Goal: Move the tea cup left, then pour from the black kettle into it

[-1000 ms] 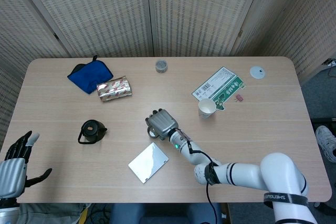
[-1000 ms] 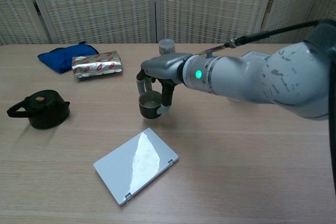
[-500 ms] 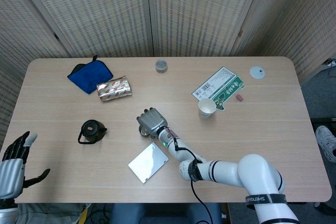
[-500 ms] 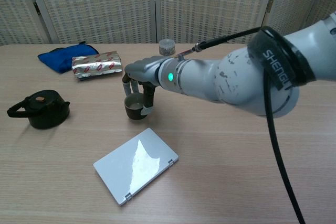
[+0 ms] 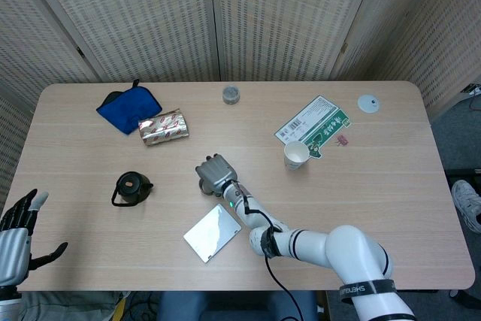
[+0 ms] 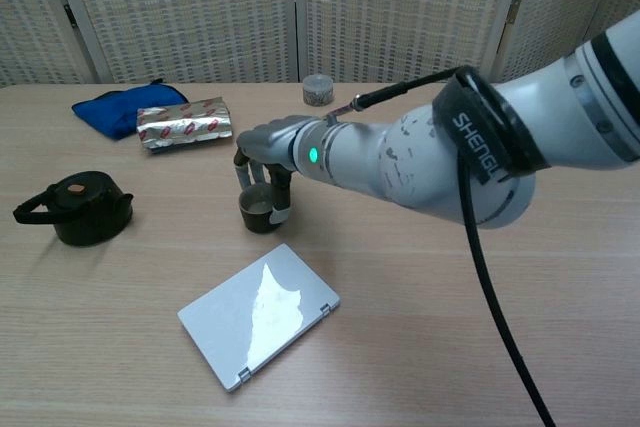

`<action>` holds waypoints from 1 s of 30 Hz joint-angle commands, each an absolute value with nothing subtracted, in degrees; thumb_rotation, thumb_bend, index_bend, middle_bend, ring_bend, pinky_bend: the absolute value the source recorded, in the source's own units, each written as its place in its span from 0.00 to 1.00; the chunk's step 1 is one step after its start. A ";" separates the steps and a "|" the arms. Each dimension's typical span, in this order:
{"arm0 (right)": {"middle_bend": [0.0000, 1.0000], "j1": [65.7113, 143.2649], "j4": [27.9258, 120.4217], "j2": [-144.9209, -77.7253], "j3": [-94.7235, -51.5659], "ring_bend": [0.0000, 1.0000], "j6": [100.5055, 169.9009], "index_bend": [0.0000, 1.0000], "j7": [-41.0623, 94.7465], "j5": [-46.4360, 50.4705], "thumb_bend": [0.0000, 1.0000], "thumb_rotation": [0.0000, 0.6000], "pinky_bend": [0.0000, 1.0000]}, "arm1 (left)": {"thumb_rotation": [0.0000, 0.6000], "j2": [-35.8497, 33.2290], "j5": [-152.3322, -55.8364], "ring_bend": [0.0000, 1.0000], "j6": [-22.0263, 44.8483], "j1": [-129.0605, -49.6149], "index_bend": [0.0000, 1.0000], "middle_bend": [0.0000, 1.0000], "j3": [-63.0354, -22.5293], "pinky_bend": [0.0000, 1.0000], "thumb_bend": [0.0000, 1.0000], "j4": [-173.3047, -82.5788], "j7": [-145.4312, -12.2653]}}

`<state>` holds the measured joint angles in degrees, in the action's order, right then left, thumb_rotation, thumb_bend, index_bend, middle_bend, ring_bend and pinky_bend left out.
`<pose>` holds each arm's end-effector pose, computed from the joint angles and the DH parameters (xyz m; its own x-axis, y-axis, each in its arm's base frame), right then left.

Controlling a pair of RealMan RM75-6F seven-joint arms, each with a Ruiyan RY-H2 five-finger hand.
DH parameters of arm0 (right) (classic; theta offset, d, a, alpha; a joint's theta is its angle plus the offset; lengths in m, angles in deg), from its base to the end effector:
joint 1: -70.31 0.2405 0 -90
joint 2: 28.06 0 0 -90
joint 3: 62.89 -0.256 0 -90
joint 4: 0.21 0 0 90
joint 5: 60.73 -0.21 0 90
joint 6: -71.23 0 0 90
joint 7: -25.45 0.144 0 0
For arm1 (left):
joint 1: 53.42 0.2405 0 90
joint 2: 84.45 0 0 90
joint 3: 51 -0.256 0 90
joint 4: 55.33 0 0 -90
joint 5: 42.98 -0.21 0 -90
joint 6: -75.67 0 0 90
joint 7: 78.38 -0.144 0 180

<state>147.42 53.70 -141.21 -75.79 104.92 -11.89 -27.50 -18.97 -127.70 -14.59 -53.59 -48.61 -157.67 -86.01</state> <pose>0.0062 -0.3917 -0.1524 0.6787 -0.3483 0.6466 -0.6986 -0.5776 0.4222 -0.2870 0.1528 0.1505 0.3384 -0.0348 0.9403 0.9385 0.0856 -0.3346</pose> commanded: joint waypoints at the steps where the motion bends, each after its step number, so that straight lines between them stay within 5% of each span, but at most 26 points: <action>1: 0.33 148.08 52.39 -141.96 -75.74 0.20 104.25 0.46 -11.80 -27.93 0.27 1.00 0.28 | 1.00 -18.96 -127.55 0.05 -14.63 -53.50 0.09 0.02 -48.58 0.09 0.17 -157.51 -85.92; 6: 0.30 148.79 50.95 -142.77 -75.82 0.20 103.47 0.45 -11.53 -28.45 0.26 1.00 0.28 | 1.00 -18.98 -127.22 0.05 -14.60 -53.37 0.09 0.02 -48.51 0.09 0.17 -157.27 -85.67; 12: 0.21 148.75 50.98 -142.57 -75.72 0.15 103.30 0.26 -10.69 -28.18 0.26 1.00 0.26 | 1.00 -19.02 -127.24 0.05 -14.79 -53.18 0.09 0.02 -48.52 0.09 0.17 -157.14 -85.45; 18: 0.19 147.51 54.20 -140.29 -75.10 0.14 104.80 0.19 -9.99 -27.07 0.26 1.00 0.25 | 1.00 -18.96 -127.63 0.05 -14.77 -53.17 0.09 0.02 -48.66 0.09 0.17 -157.18 -85.51; 30: 0.21 139.05 77.07 -124.83 -72.65 0.14 116.74 0.18 -7.73 -19.61 0.26 1.00 0.25 | 1.00 -18.99 -127.40 0.05 -13.96 -54.13 0.09 0.02 -47.70 0.09 0.17 -156.96 -85.02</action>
